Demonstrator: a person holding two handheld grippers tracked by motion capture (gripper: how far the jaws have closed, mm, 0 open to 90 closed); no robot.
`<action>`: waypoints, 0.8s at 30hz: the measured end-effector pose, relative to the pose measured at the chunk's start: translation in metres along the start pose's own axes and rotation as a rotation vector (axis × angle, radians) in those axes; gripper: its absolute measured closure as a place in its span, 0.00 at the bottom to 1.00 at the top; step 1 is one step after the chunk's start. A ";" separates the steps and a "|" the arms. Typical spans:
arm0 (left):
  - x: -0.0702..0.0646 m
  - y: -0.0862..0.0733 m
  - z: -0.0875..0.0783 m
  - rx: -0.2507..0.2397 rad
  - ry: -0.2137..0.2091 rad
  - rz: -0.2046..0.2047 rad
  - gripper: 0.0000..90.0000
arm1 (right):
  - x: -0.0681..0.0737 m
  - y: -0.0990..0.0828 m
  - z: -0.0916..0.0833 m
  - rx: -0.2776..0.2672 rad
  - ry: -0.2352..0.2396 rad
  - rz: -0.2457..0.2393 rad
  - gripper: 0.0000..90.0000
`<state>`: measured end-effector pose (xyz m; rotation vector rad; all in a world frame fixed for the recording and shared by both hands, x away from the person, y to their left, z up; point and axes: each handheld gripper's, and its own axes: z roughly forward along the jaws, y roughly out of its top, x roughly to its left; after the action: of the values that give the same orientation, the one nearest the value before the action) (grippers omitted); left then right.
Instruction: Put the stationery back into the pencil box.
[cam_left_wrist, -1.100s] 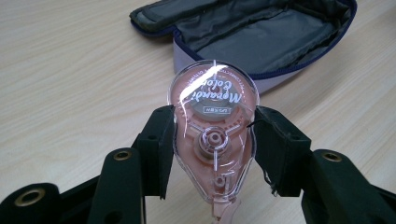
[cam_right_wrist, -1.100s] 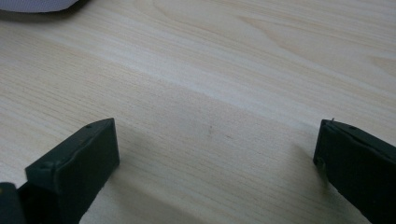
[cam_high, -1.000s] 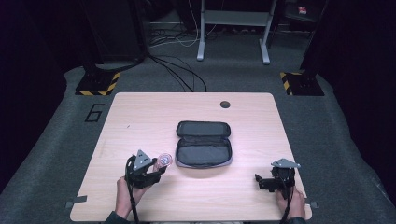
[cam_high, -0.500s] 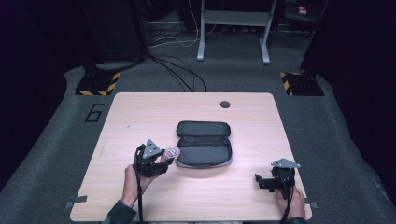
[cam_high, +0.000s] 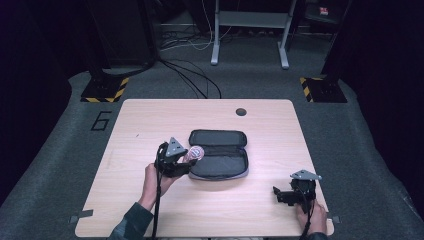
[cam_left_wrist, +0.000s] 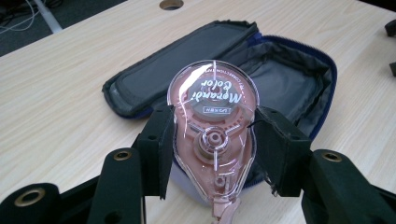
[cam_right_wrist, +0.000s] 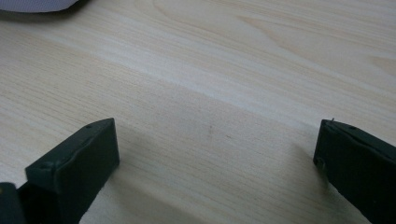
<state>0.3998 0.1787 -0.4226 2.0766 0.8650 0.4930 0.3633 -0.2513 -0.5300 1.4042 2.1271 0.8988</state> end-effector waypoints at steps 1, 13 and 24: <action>-0.001 0.002 0.002 -0.009 0.004 -0.002 0.56 | 0.000 0.000 0.000 0.000 0.000 0.001 0.00; -0.005 0.023 0.023 0.003 -0.023 0.036 0.56 | 0.000 0.000 0.000 0.000 0.001 0.000 0.00; -0.002 0.024 0.053 0.032 -0.081 0.009 0.56 | 0.000 0.000 0.000 -0.001 0.001 0.003 0.00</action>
<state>0.4405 0.1383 -0.4351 2.1153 0.8213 0.3991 0.3634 -0.2512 -0.5300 1.4076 2.1254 0.9011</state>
